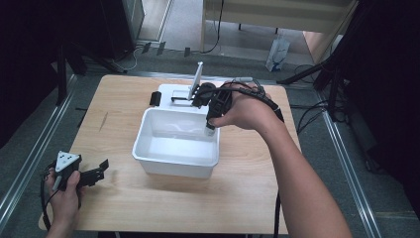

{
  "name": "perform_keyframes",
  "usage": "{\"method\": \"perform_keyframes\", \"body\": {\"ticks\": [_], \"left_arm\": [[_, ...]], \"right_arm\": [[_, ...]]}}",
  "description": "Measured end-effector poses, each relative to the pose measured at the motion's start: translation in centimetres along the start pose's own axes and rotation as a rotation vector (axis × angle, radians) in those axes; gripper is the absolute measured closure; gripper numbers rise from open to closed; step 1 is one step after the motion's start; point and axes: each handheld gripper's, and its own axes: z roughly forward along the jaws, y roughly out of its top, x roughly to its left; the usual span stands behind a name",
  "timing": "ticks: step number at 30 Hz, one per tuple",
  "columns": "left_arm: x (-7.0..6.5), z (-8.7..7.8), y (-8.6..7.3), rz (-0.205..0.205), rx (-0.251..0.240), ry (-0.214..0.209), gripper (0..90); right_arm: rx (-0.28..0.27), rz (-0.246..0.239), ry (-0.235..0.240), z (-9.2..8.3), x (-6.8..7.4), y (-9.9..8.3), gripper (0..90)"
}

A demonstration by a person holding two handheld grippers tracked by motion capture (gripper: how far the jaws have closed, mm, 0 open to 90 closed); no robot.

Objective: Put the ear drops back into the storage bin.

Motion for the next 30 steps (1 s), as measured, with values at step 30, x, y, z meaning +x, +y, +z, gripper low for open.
{"method": "perform_keyframes", "body": {"ticks": [30], "left_arm": [[0.0, 0.0, 0.0, -0.005, -0.003, -0.001, 4.1]], "right_arm": [[0.027, -0.042, 0.022, 5.4, -0.5, -0.6, 71.7]]}}
